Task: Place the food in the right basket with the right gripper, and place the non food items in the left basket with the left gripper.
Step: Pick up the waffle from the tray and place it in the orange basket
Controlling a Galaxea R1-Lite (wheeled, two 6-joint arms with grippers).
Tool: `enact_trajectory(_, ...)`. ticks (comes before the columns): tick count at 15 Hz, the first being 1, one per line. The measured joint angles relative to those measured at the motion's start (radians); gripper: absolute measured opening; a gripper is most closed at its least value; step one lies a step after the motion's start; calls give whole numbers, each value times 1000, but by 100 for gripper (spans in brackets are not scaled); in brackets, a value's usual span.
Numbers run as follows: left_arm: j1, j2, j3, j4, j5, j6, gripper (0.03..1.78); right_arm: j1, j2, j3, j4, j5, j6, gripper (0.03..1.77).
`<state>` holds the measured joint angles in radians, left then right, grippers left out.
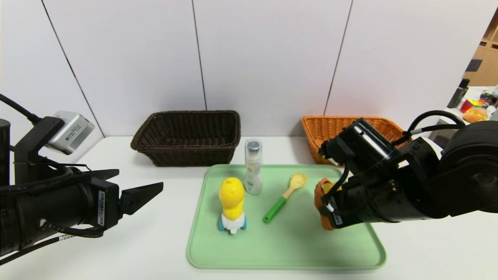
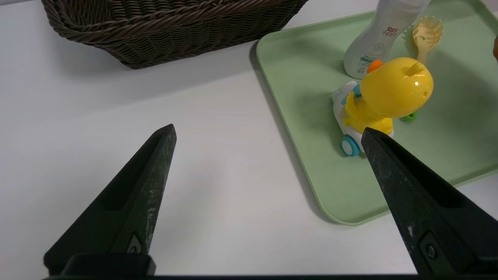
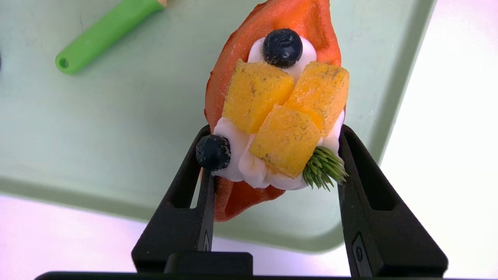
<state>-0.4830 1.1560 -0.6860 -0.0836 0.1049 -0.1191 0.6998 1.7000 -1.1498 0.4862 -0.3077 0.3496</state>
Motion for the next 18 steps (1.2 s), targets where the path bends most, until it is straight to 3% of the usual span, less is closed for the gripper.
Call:
enact_trajectory(5,0,0,0,0,-2,1,169,8,-81,-6,9,-36,-45,87)
enact_trajectory(11,0,1,0,0,-1,1,169,-10,-151,-68,-2,-37,-119,87)
enact_trajectory(18,0,-1,0,0,0,0,169,-126,-161,-164,-100,-31,-230,87)
